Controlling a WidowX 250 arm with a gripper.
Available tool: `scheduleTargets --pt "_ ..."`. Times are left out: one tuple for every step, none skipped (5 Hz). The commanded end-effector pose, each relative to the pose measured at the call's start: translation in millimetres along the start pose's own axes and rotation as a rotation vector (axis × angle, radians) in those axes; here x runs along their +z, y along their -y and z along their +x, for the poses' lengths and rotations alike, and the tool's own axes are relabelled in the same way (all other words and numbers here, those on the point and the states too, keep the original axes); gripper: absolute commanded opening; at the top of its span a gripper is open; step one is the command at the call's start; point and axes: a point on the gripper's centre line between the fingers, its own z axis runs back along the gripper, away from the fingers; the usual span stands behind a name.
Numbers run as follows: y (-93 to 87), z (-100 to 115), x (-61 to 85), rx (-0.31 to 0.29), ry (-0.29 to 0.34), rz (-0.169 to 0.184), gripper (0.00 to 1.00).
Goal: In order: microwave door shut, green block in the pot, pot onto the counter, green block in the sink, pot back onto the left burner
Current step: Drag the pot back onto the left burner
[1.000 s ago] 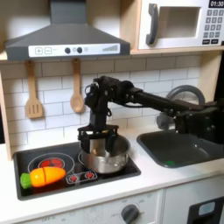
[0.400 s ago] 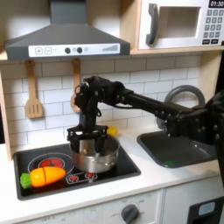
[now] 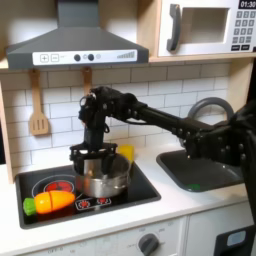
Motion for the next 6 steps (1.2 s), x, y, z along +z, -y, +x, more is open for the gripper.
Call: scheduleTargets --pt "-13.9 1 -0.1 0.031 -0.002 0.013 1.0" --pt "-16.7 3 0.4 0.038 0.002 0.016 1.0" --pt "-22.2 3 0.3 0.046 0.002 0.02 1.0" --pt "-22.6 4 1.0 0.047 0.004 0.022 1.0" --pt "-18.4 3 8.3 0.051 0.016 0.013 1.0" --pt "-18.9 0 12.8 0.065 0.007 -0.008 1.0"
